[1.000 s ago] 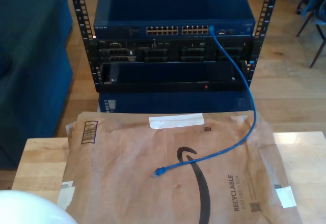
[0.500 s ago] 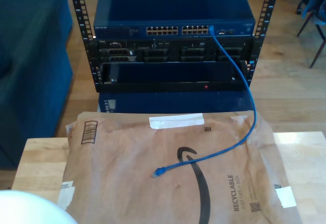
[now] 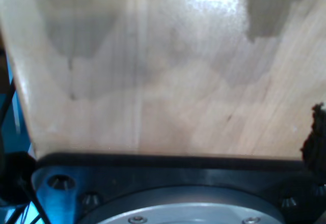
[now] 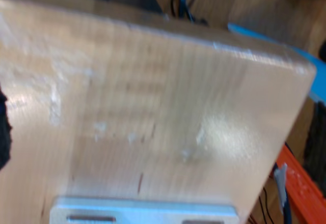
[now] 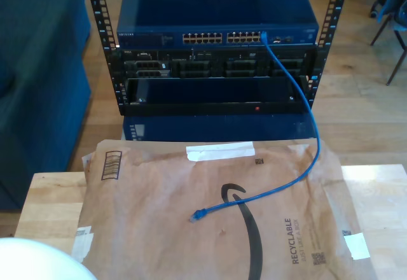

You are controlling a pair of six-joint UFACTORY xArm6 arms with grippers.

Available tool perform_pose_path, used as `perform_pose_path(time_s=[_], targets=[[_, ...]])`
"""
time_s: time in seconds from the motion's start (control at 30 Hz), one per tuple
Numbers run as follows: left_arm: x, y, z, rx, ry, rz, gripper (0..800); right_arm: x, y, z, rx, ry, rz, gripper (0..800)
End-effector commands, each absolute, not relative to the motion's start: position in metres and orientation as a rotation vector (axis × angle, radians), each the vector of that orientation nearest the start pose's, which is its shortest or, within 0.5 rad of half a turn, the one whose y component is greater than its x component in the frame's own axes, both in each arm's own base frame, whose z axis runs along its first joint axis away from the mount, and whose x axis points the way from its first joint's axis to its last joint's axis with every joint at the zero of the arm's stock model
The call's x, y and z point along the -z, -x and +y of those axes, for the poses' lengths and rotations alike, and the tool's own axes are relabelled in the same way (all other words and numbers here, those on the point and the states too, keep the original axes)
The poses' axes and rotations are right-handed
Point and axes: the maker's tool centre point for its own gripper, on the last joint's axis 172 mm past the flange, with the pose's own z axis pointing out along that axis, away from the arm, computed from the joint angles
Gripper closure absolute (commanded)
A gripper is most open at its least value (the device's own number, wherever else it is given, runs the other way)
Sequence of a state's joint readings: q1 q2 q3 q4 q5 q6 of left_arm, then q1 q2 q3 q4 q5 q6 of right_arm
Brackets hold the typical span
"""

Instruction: Grab the cable and plug it in

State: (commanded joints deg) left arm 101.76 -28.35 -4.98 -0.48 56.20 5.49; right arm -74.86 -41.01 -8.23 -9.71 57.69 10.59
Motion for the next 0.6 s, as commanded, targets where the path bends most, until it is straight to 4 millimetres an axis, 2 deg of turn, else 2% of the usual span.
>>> perform_pose_path(time_s=[0.03, 0.2, 0.43, 0.5, 0.6], targets=[[-0.022, 0.025, 0.128, 0.329, -1.861, 2.089, 0, -0.079, -0.023, -0.203, -0.295, 2.432, 2.034, 3], [-0.022, 0.025, 0.128, 0.329, -1.861, 2.089, 0, -0.064, -0.017, -0.187, -0.323, 2.416, 2.029, 2], [-0.022, 0.025, 0.128, 0.330, -1.863, 2.089, 0, -0.037, -0.005, -0.174, -0.328, 2.325, 2.091, 2], [-0.022, 0.025, 0.128, 0.329, -1.861, 2.089, 0, -0.030, 0.002, -0.174, -0.288, 2.270, 2.157, 2], [-0.022, 0.025, 0.128, 0.329, -1.861, 2.089, 0, -0.026, 0.002, -0.176, -0.257, 2.275, 2.173, 2]])
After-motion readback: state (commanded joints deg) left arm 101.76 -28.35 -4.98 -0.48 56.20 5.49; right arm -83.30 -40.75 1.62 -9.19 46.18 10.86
